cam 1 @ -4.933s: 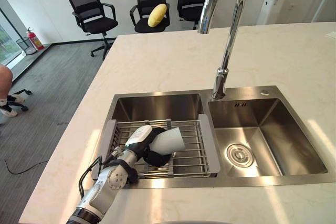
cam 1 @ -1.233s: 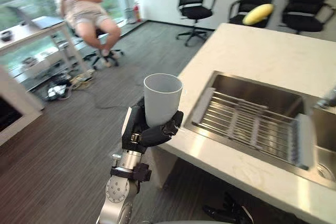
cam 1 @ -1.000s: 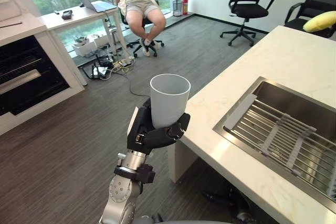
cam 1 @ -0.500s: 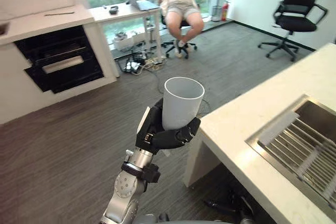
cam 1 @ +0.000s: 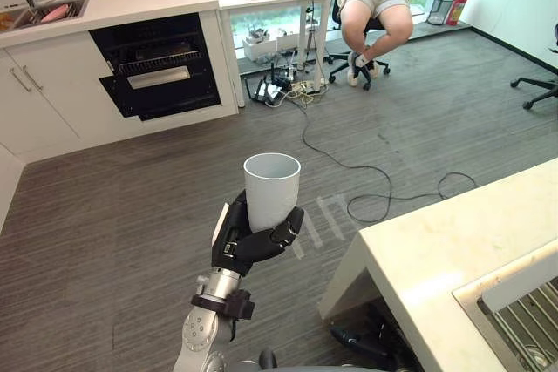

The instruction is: Walk over to the sink, pick up the cup, carry it to the dishwasher, place the cup inside the dishwasher, then close the dishwasher door

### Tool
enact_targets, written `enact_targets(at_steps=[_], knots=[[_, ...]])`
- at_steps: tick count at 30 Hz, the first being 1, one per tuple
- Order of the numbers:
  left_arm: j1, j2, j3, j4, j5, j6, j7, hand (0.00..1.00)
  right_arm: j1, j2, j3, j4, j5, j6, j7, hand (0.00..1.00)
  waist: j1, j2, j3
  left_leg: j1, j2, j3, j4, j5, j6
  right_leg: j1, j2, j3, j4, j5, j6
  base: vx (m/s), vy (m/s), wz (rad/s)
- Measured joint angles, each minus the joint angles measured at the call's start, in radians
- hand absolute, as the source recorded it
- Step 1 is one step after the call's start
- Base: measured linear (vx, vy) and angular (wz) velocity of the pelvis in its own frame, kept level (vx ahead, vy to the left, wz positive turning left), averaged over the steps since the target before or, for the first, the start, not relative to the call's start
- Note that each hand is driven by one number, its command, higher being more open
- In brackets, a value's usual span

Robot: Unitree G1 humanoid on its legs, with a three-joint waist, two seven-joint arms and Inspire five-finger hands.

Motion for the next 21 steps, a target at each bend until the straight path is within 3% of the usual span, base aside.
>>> enact_targets(at_steps=[7, 9, 10, 11, 12, 14, 15, 16, 18, 19, 21], knots=[[0.018, 0.017, 0.002, 0.0, -0.008, -0.003, 0.001, 0.0, -0.026, -0.008, 0.009, 0.023, -0.009, 0.016, 0.016, 1.0, 0.001, 0.001, -0.001, 0.059, -0.016, -0.069, -0.134, 0.094, -0.003, 0.022, -0.003, -0.067, 0.004, -0.008, -0.015, -0.11, -0.022, 0.29], [0.019, 0.015, -0.001, 0.0, -0.01, -0.002, -0.003, 0.0, -0.035, -0.014, 0.011, 0.023, -0.047, 0.027, 0.016, 1.0, 0.003, 0.001, -0.003, 0.015, 0.011, 0.026, -0.079, 0.044, 0.009, 0.033, -0.007, -0.105, -0.01, 0.014, -0.011, -0.12, 0.041, 0.37], [0.02, 0.012, 0.0, 0.0, -0.015, -0.002, -0.007, 0.0, -0.039, -0.017, 0.014, 0.025, -0.053, 0.029, 0.014, 1.0, 0.003, -0.01, -0.002, 0.001, 0.026, 0.078, -0.059, 0.024, 0.011, 0.033, -0.012, -0.111, -0.023, 0.026, -0.007, -0.06, 0.096, 0.52], [0.011, 0.009, -0.003, 0.001, -0.017, -0.003, -0.015, 0.0, -0.051, -0.019, 0.026, 0.035, -0.066, 0.035, 0.006, 1.0, 0.003, -0.015, -0.002, -0.047, 0.078, 0.182, 0.094, -0.033, 0.051, 0.029, -0.028, -0.141, -0.028, 0.043, -0.004, -0.01, 0.15, 0.59], [0.005, 0.005, -0.01, 0.001, -0.016, -0.003, -0.023, 0.0, -0.06, -0.023, 0.03, 0.047, -0.067, 0.045, 0.003, 1.0, 0.005, -0.012, -0.004, -0.078, 0.148, 0.253, 0.247, -0.093, 0.057, 0.034, -0.042, -0.167, -0.013, 0.044, -0.003, 0.01, 0.181, 0.6], [0.0, -0.004, -0.015, 0.0, -0.016, -0.005, -0.035, 0.0, -0.07, -0.03, 0.029, 0.054, -0.066, 0.049, -0.007, 1.0, 0.009, -0.007, -0.007, -0.081, 0.236, 0.288, 0.362, -0.138, 0.037, 0.033, -0.061, -0.182, 0.015, 0.041, 0.002, 0.0, 0.236, 0.34], [-0.012, -0.02, -0.025, 0.0, -0.017, -0.008, -0.036, 0.0, -0.081, -0.049, 0.029, 0.045, -0.066, 0.049, -0.02, 1.0, 0.015, 0.025, -0.019, -0.063, 0.258, 0.253, 0.325, -0.15, -0.06, 0.03, -0.069, -0.178, 0.039, 0.032, 0.03, 0.01, 0.265, 0.26], [-0.02, -0.022, -0.026, 0.001, -0.018, -0.008, -0.037, 0.0, -0.092, -0.049, 0.027, 0.049, -0.066, 0.049, -0.025, 1.0, 0.013, 0.027, -0.018, -0.048, 0.237, 0.25, 0.288, -0.152, -0.069, 0.03, -0.079, -0.174, 0.038, 0.031, 0.036, 0.01, 0.288, 0.33], [-0.039, 0.008, -0.032, 0.006, -0.026, -0.007, -0.037, 0.0, -0.11, -0.034, 0.03, 0.054, -0.066, 0.049, -0.025, 1.0, 0.001, 0.0, -0.019, -0.01, 0.141, 0.245, 0.172, -0.091, -0.04, 0.025, -0.128, -0.14, 0.017, 0.045, 0.016, -0.05, 0.281, 0.41], [-0.044, 0.023, -0.033, 0.01, -0.04, -0.007, -0.035, 0.0, -0.114, -0.029, 0.03, 0.051, -0.064, 0.049, -0.02, 1.0, -0.002, -0.002, -0.02, 0.007, 0.099, 0.236, 0.115, -0.064, -0.028, 0.027, -0.148, -0.123, 0.011, 0.047, 0.016, -0.08, 0.196, 0.39], [-0.057, 0.03, -0.036, 0.026, -0.044, -0.005, -0.033, 0.0, -0.118, -0.022, 0.03, 0.052, -0.063, 0.049, -0.017, 1.0, -0.005, 0.002, -0.019, 0.023, 0.063, 0.218, 0.063, -0.034, -0.014, 0.032, -0.162, -0.111, 0.008, 0.049, 0.019, -0.09, 0.14, 0.4]])
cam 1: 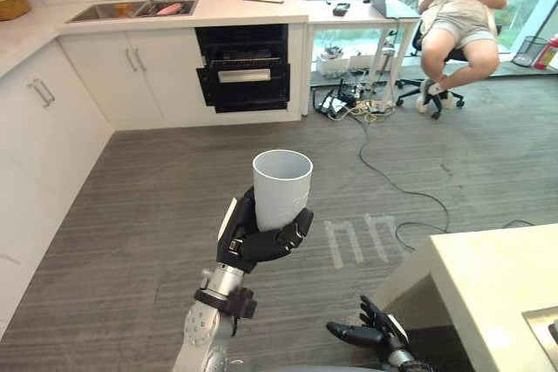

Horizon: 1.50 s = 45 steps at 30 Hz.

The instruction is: Walk over to the sink, pick up the cup, carry it to the dishwasher, place the cup inside the dishwasher, then close the dishwasher door

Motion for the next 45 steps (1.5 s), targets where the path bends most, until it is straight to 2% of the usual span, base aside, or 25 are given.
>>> enact_targets(at_steps=[2, 5, 7, 12, 16, 20, 21, 27, 31, 32, 33, 39, 45], knots=[[-0.006, 0.003, -0.007, 0.03, -0.001, 0.004, 0.009, 0.0, -0.002, 0.013, 0.003, 0.004, -0.001, 0.0, 0.004, 1.0, 0.003, 0.001, 0.003, 0.022, -0.032, -0.012, -0.068, 0.033, 0.002, -0.002, -0.013, 0.011, 0.003, 0.003, 0.005, -0.11, 0.109, 0.26], [-0.005, 0.014, -0.016, 0.065, 0.003, 0.018, 0.019, 0.0, -0.006, 0.018, 0.03, -0.007, -0.004, 0.004, 0.005, 1.0, -0.003, -0.001, 0.012, 0.048, -0.047, -0.013, -0.147, 0.072, 0.0, -0.032, -0.017, 0.022, 0.039, -0.017, -0.026, -0.12, 0.02, 0.01], [-0.001, 0.014, -0.016, 0.068, 0.008, 0.019, 0.026, 0.0, -0.003, 0.018, 0.05, -0.021, -0.007, 0.007, 0.008, 1.0, -0.021, -0.005, 0.032, 0.045, -0.041, -0.034, -0.142, 0.075, -0.003, -0.038, 0.013, 0.072, 0.051, -0.042, -0.05, -0.07, -0.038, 0.15], [0.0, 0.011, -0.014, 0.1, 0.012, 0.018, 0.046, 0.0, 0.0, 0.02, 0.08, -0.042, -0.023, 0.01, 0.01, 1.0, -0.027, -0.027, 0.052, 0.042, -0.025, -0.1, -0.143, 0.115, -0.016, -0.014, 0.107, 0.198, 0.017, -0.064, -0.027, -0.03, -0.076, 0.25], [0.018, 0.001, -0.01, 0.107, 0.008, 0.017, 0.041, 0.0, 0.023, 0.025, 0.08, -0.061, -0.024, 0.01, 0.01, 1.0, -0.01, -0.038, 0.054, 0.027, -0.026, -0.166, -0.136, 0.128, -0.018, 0.019, 0.111, 0.132, 0.017, -0.078, -0.008, 0.03, -0.106, 0.63], [0.024, -0.002, 0.008, 0.106, -0.005, 0.008, 0.02, 0.0, 0.012, 0.032, 0.083, -0.068, -0.028, 0.009, 0.007, 1.0, 0.025, -0.038, 0.053, -0.026, -0.026, -0.208, -0.101, 0.121, -0.019, 0.018, 0.117, 0.078, 0.016, -0.087, -0.002, 0.07, -0.074, 0.4], [0.025, 0.0, 0.009, 0.106, -0.014, 0.002, 0.011, 0.0, 0.003, 0.031, 0.075, -0.068, -0.041, 0.009, -0.001, 1.0, 0.035, -0.039, 0.052, -0.033, -0.031, -0.223, -0.101, 0.123, -0.021, 0.023, 0.116, 0.065, 0.016, -0.085, 0.008, 0.09, -0.047, 0.31], [0.041, 0.011, 0.015, 0.106, -0.012, -0.002, 0.018, 0.0, -0.026, 0.025, 0.073, -0.068, -0.055, 0.006, -0.005, 1.0, 0.036, -0.043, 0.047, -0.009, -0.04, -0.244, -0.146, 0.143, -0.025, 0.04, 0.117, 0.069, 0.01, -0.084, 0.007, 0.07, -0.034, 0.14], [0.048, 0.02, 0.014, 0.106, -0.011, -0.002, 0.033, 0.0, -0.043, 0.024, 0.073, -0.067, -0.062, 0.005, -0.005, 1.0, 0.035, -0.041, 0.044, 0.033, -0.031, -0.248, -0.234, 0.198, -0.032, 0.038, 0.136, 0.094, 0.012, -0.093, -0.007, -0.04, -0.043, 0.0], [0.05, 0.02, 0.014, 0.106, -0.011, -0.002, 0.038, 0.0, -0.043, 0.023, 0.073, -0.067, -0.063, 0.005, -0.005, 1.0, 0.034, -0.041, 0.044, 0.033, -0.029, -0.251, -0.234, 0.2, -0.032, 0.038, 0.14, 0.098, 0.012, -0.095, -0.011, -0.07, -0.042, 0.03], [0.055, 0.002, 0.027, 0.104, 0.009, -0.009, 0.053, 0.0, -0.025, 0.009, 0.078, -0.043, -0.123, 0.01, -0.019, 1.0, 0.03, -0.023, 0.049, 0.035, -0.007, -0.207, -0.239, 0.203, -0.045, 0.088, 0.172, 0.132, -0.04, -0.11, -0.024, 0.0, 0.0, 0.0], [0.055, 0.001, 0.034, 0.104, 0.009, -0.009, 0.055, 0.0, -0.018, 0.011, 0.078, -0.043, -0.123, 0.01, -0.019, 1.0, 0.026, -0.023, 0.049, 0.038, -0.003, -0.2, -0.239, 0.203, -0.045, 0.088, 0.175, 0.142, -0.046, -0.108, -0.027, 0.0, 0.0, -0.04], [0.057, -0.017, 0.065, 0.104, 0.01, 0.006, 0.114, 0.0, 0.019, 0.02, 0.075, -0.054, -0.106, 0.01, -0.036, 1.0, 0.006, -0.021, 0.048, 0.043, 0.003, -0.199, -0.24, 0.2, -0.05, 0.099, 0.182, 0.135, -0.061, -0.103, -0.032, 0.0, 0.0, -0.02]])
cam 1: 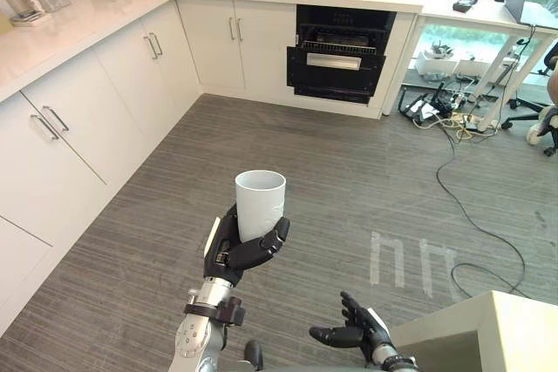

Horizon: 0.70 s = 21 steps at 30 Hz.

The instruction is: Walk over to the sink, pick up the cup, carry it to the dishwasher, place the cup inside the dishwasher, then close the dishwasher door

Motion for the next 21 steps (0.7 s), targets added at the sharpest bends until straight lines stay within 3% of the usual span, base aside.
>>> enact_targets(at_steps=[6, 13, 17, 18, 19, 20, 21], knots=[[0.002, -0.024, 0.062, -0.002, 0.022, 0.028, 0.106, 0.0, 0.028, 0.013, -0.002, -0.035, 0.005, 0.001, -0.033, 1.0, -0.001, 0.0, 0.0, 0.002, -0.019, -0.027, 0.0, -0.003, -0.003, 0.025, -0.009, -0.039, -0.01, -0.002, 0.002, 0.01, -0.027, 0.14], [0.054, -0.026, 0.108, -0.091, 0.019, 0.034, 0.125, 0.0, 0.036, 0.021, -0.007, -0.079, 0.003, 0.008, -0.038, 1.0, 0.027, -0.005, 0.011, -0.003, -0.037, -0.044, 0.024, -0.025, 0.012, 0.033, -0.038, -0.066, 0.02, -0.002, 0.014, 0.01, -0.016, 0.1], [0.094, -0.07, 0.133, -0.129, 0.019, 0.035, 0.118, 0.0, 0.042, 0.013, -0.042, -0.105, 0.003, 0.008, -0.032, 1.0, 0.025, 0.005, 0.011, -0.03, -0.038, -0.03, 0.141, -0.132, 0.022, -0.019, -0.068, -0.083, 0.204, -0.002, 0.014, -0.03, 0.053, 0.05], [0.094, -0.072, 0.135, -0.129, 0.019, 0.034, 0.118, 0.0, 0.044, 0.012, -0.042, -0.109, 0.002, 0.008, -0.032, 1.0, 0.025, -0.006, 0.009, -0.027, -0.046, -0.019, 0.135, -0.138, 0.026, -0.048, -0.093, -0.089, 0.253, -0.002, 0.014, 0.05, 0.13, 0.19], [0.084, -0.077, 0.139, -0.133, 0.019, 0.034, 0.118, 0.0, 0.048, 0.007, -0.043, -0.126, 0.001, 0.008, -0.03, 1.0, 0.02, -0.017, 0.02, -0.057, -0.055, 0.001, 0.263, -0.199, 0.07, -0.096, -0.142, -0.097, 0.369, -0.008, 0.015, 0.18, 0.147, 0.2], [0.092, -0.096, 0.138, -0.145, 0.02, 0.033, 0.119, 0.0, 0.067, -0.026, -0.041, -0.169, -0.004, 0.008, -0.025, 1.0, 0.018, 0.015, 0.029, -0.085, -0.036, -0.003, 0.373, -0.297, 0.061, -0.168, -0.165, -0.104, 0.545, 0.004, -0.001, 0.19, 0.16, 0.2], [0.094, -0.093, 0.142, -0.146, 0.02, 0.033, 0.121, 0.0, 0.073, -0.027, -0.041, -0.174, -0.005, 0.009, -0.027, 1.0, 0.018, -0.004, 0.035, -0.082, -0.06, -0.004, 0.392, -0.31, 0.064, -0.2, -0.202, -0.092, 0.627, 0.013, -0.016, 0.16, 0.166, 0.27]])
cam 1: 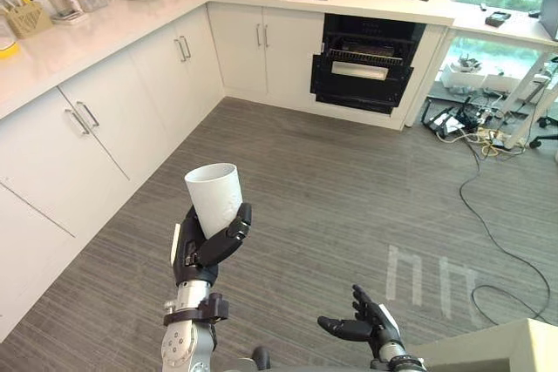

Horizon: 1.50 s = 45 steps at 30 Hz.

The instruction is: Walk over to the sink, pick up the cup, carry it to the dishwasher, place the cup inside the dishwasher, then close the dishwasher door

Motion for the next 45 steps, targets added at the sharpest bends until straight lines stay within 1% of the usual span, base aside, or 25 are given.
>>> enact_targets(at_steps=[1, 4, 7, 10, 11, 14, 16, 17, 18, 19, 21, 23, 26, 27, 29, 31, 32, 33, 35, 36, 37, 39, 41, 43, 45], knots=[[0.011, -0.001, 0.0, 0.0, -0.001, -0.001, 0.006, 0.0, 0.023, -0.003, 0.003, -0.009, -0.003, 0.0, 0.0, 1.0, -0.011, 0.0, -0.001, 0.023, -0.022, -0.014, -0.008, -0.008, 0.013, -0.049, -0.025, 0.029, 0.111, 0.037, -0.053, 0.11, 0.182, 0.37], [0.023, 0.005, 0.006, 0.0, -0.001, -0.008, 0.013, 0.0, 0.071, 0.001, 0.012, -0.041, -0.009, -0.01, 0.006, 1.0, -0.02, 0.002, 0.0, 0.058, -0.038, -0.054, -0.035, -0.012, 0.038, -0.128, 0.038, 0.057, 0.132, -0.067, -0.026, 0.14, 0.129, 0.37], [0.017, 0.021, -0.01, 0.0, -0.001, -0.014, 0.015, 0.0, 0.08, -0.008, 0.019, -0.047, -0.008, -0.027, 0.008, 1.0, -0.022, 0.001, 0.002, 0.085, -0.038, -0.082, -0.055, -0.02, 0.048, -0.222, 0.099, 0.026, 0.043, -0.098, -0.029, 0.15, 0.062, 0.29], [0.005, 0.04, -0.038, 0.001, -0.001, -0.014, 0.014, 0.0, 0.084, -0.019, 0.022, -0.048, -0.003, -0.028, 0.02, 1.0, -0.041, 0.002, 0.003, 0.114, -0.032, -0.125, -0.03, -0.067, 0.044, -0.308, 0.142, 0.052, -0.129, -0.055, -0.012, 0.26, -0.015, 0.47], [0.005, 0.047, -0.052, 0.004, -0.001, -0.017, 0.008, 0.0, 0.094, -0.018, 0.022, -0.051, 0.015, -0.028, 0.028, 1.0, -0.05, 0.003, 0.003, 0.125, -0.026, -0.156, 0.031, -0.129, 0.034, -0.332, 0.165, 0.089, -0.206, 0.0, -0.017, 0.31, -0.06, 0.52], [0.021, 0.042, -0.064, 0.01, -0.003, -0.032, -0.006, 0.0, 0.126, -0.018, 0.029, -0.075, 0.025, -0.029, 0.041, 1.0, -0.047, 0.004, -0.001, 0.164, -0.022, -0.197, 0.132, -0.25, 0.029, -0.315, 0.163, 0.088, -0.187, 0.041, -0.051, 0.46, -0.14, 0.49], [0.065, 0.019, -0.065, 0.009, -0.006, -0.034, -0.017, 0.0, 0.161, -0.033, 0.041, -0.126, 0.031, -0.025, 0.048, 1.0, -0.046, 0.032, -0.036, 0.218, 0.027, -0.2, 0.16, -0.299, -0.003, -0.283, 0.184, 0.051, -0.137, 0.038, -0.062, 0.57, -0.153, 0.26], [0.075, 0.013, -0.066, 0.008, -0.009, -0.039, -0.024, 0.0, 0.166, -0.043, 0.046, -0.15, 0.032, -0.025, 0.048, 1.0, -0.055, 0.056, -0.053, 0.186, 0.054, -0.176, 0.249, -0.302, -0.007, -0.265, 0.193, 0.026, -0.121, 0.001, -0.065, 0.62, -0.142, 0.4], [0.08, -0.01, -0.069, 0.008, -0.01, -0.043, -0.042, 0.0, 0.168, -0.048, 0.052, -0.181, 0.032, -0.025, 0.049, 1.0, -0.063, 0.066, -0.061, 0.13, 0.103, -0.136, 0.409, -0.248, -0.041, -0.226, 0.209, -0.003, -0.118, -0.031, -0.072, 0.6, -0.145, 0.39], [0.08, -0.015, -0.071, 0.008, -0.01, -0.046, -0.046, 0.0, 0.166, -0.049, 0.057, -0.191, 0.031, -0.024, 0.052, 1.0, -0.06, 0.068, -0.061, 0.113, 0.121, -0.115, 0.466, -0.214, -0.038, -0.208, 0.218, -0.006, -0.12, -0.037, -0.072, 0.68, -0.181, 0.24], [0.079, -0.029, -0.075, 0.009, -0.011, -0.05, -0.06, 0.0, 0.164, -0.038, 0.085, -0.234, 0.031, -0.025, 0.057, 1.0, -0.047, 0.064, -0.056, 0.042, 0.195, -0.049, 0.672, -0.076, -0.034, -0.114, 0.259, -0.007, -0.182, -0.106, -0.1, 0.51, -0.108, 0.08], [0.077, -0.023, -0.086, 0.009, -0.015, -0.054, -0.095, 0.0, 0.144, -0.022, 0.101, -0.24, 0.034, -0.025, 0.057, 1.0, -0.031, 0.063, -0.054, -0.077, 0.243, -0.011, 0.803, -0.134, -0.026, -0.003, 0.283, -0.015, -0.27, -0.134, -0.107, 0.57, -0.077, 0.0], [0.061, -0.023, -0.085, 0.011, -0.023, -0.056, -0.119, 0.0, 0.112, -0.019, 0.099, -0.227, 0.073, -0.02, 0.048, 1.0, -0.004, 0.054, -0.053, -0.2, 0.216, 0.053, 0.614, -0.201, -0.033, 0.085, 0.251, -0.007, -0.358, -0.131, -0.085, 0.49, 0.03, -0.13], [0.048, -0.02, -0.085, 0.017, -0.023, -0.056, -0.121, 0.0, 0.104, -0.017, 0.098, -0.217, 0.074, -0.02, 0.038, 1.0, 0.006, 0.039, -0.043, -0.218, 0.17, 0.074, 0.444, -0.184, -0.036, 0.127, 0.217, 0.0, -0.384, -0.116, -0.058, 0.63, 0.143, -0.06], [0.042, -0.017, -0.085, 0.018, -0.023, -0.056, -0.121, 0.0, 0.085, -0.032, 0.097, -0.176, 0.083, -0.02, 0.024, 1.0, 0.012, 0.025, -0.034, -0.244, 0.105, 0.064, 0.16, -0.045, -0.06, 0.194, 0.174, 0.036, -0.397, -0.11, -0.048, 0.58, 0.163, -0.08], [0.043, -0.015, -0.085, 0.017, -0.023, -0.057, -0.12, 0.0, 0.074, -0.041, 0.098, -0.139, 0.093, -0.02, 0.017, 1.0, 0.024, 0.033, -0.039, -0.256, 0.1, 0.044, 0.035, 0.083, -0.08, 0.233, 0.177, 0.099, -0.405, -0.126, -0.027, 0.55, 0.254, -0.41], [0.043, -0.008, -0.084, 0.017, -0.023, -0.057, -0.112, 0.0, 0.071, -0.045, 0.099, -0.115, 0.092, -0.02, 0.014, 1.0, 0.05, 0.023, -0.048, -0.264, 0.101, 0.052, 0.108, 0.164, -0.03, 0.263, 0.168, 0.159, -0.401, -0.152, -0.002, 0.71, 0.375, -0.59], [0.04, -0.005, -0.082, 0.02, -0.023, -0.051, -0.098, 0.0, 0.06, -0.033, 0.106, -0.091, 0.091, -0.019, 0.01, 1.0, 0.045, 0.002, -0.065, -0.294, 0.099, 0.072, 0.223, 0.064, -0.005, 0.259, 0.138, 0.192, -0.355, -0.154, 0.005, 0.61, 0.331, -0.51], [0.034, 0.004, -0.066, 0.02, -0.022, -0.046, -0.096, 0.0, 0.058, -0.021, 0.118, -0.091, 0.089, -0.017, 0.0, 1.0, 0.042, -0.034, -0.068, -0.295, 0.077, 0.101, 0.318, -0.044, 0.021, 0.189, 0.08, 0.21, -0.16, -0.125, 0.043, 0.6, 0.328, -0.15], [0.031, 0.014, -0.064, 0.02, -0.023, -0.041, -0.093, 0.0, 0.058, -0.006, 0.119, -0.09, 0.089, -0.013, -0.002, 1.0, 0.036, -0.059, -0.065, -0.268, 0.054, 0.112, 0.341, -0.098, 0.036, 0.129, 0.04, 0.213, -0.002, -0.048, 0.049, 0.59, 0.312, -0.06], [0.031, 0.016, -0.065, 0.02, -0.022, -0.036, -0.091, 0.0, 0.058, 0.001, 0.119, -0.089, 0.088, -0.011, -0.005, 1.0, 0.033, -0.067, -0.065, -0.246, 0.044, 0.113, 0.339, -0.118, 0.042, 0.098, 0.021, 0.213, 0.077, 0.011, 0.043, 0.59, 0.265, 0.0], [0.044, 0.023, -0.061, 0.021, -0.023, -0.024, -0.075, 0.0, 0.055, 0.008, 0.12, -0.075, 0.082, -0.009, -0.012, 1.0, 0.019, -0.048, -0.05, -0.081, 0.034, 0.11, 0.259, -0.16, 0.046, 0.001, 0.014, 0.173, 0.319, -0.021, 0.02, 0.55, 0.217, -0.15], [0.045, 0.023, -0.061, 0.01, -0.023, -0.03, -0.075, 0.0, 0.064, 0.008, 0.122, -0.077, 0.056, -0.018, -0.012, 1.0, 0.014, -0.017, -0.046, 0.061, 0.036, 0.109, 0.121, -0.149, 0.032, -0.079, 0.062, 0.125, 0.33, -0.079, 0.006, 0.51, 0.176, -0.22], [0.029, 0.035, -0.066, -0.017, -0.024, -0.039, -0.076, 0.0, 0.075, 0.008, 0.129, -0.088, 0.041, -0.032, -0.008, 1.0, -0.002, -0.012, -0.049, 0.147, 0.038, 0.108, 0.025, -0.138, 0.02, -0.194, 0.103, 0.064, 0.239, -0.121, -0.011, 0.48, 0.117, -0.07], [-0.018, 0.05, -0.071, -0.02, -0.024, -0.037, -0.077, 0.0, 0.079, 0.005, 0.126, -0.112, 0.02, -0.062, 0.002, 1.0, -0.031, -0.007, -0.047, 0.206, 0.053, 0.09, -0.027, -0.152, -0.004, -0.332, 0.151, 0.003, -0.033, -0.1, -0.012, 0.37, 0.022, 0.2]])
